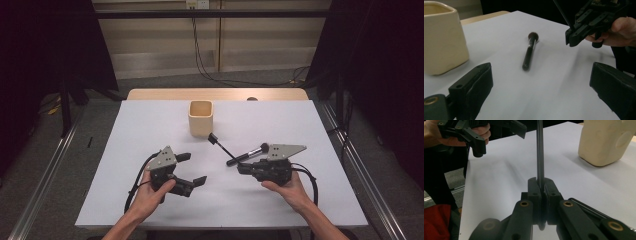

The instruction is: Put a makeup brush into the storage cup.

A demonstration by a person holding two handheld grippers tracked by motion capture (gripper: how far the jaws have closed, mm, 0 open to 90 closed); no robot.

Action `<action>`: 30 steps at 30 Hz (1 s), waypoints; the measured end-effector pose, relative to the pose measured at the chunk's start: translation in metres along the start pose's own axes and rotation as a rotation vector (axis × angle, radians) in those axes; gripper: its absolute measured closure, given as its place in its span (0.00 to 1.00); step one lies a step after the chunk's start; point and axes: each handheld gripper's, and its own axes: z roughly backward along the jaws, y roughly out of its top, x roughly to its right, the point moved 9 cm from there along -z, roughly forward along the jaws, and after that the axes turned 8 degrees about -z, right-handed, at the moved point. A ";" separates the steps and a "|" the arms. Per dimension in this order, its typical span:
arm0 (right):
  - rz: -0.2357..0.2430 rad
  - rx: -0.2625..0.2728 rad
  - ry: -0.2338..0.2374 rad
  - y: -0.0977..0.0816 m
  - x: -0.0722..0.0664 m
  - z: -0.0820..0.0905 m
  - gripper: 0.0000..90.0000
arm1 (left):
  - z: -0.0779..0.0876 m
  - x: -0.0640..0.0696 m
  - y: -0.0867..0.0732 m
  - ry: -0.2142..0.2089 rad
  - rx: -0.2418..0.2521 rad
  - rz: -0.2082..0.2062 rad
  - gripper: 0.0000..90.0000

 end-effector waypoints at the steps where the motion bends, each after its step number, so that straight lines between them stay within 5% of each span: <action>1: 0.000 0.000 -0.001 0.000 0.000 0.000 0.96 | -0.002 0.001 0.002 -0.009 0.003 0.005 0.05; 5: 0.001 0.003 0.001 0.000 0.000 0.001 0.96 | -0.010 0.008 0.010 -0.047 0.038 -0.015 0.04; 16: 0.004 0.000 0.006 0.000 -0.001 0.001 0.96 | -0.035 0.014 0.033 -0.046 0.069 -0.022 0.05; 30: 0.008 0.000 0.005 -0.001 -0.001 0.000 0.96 | -0.051 0.011 0.048 -0.021 0.104 -0.019 0.31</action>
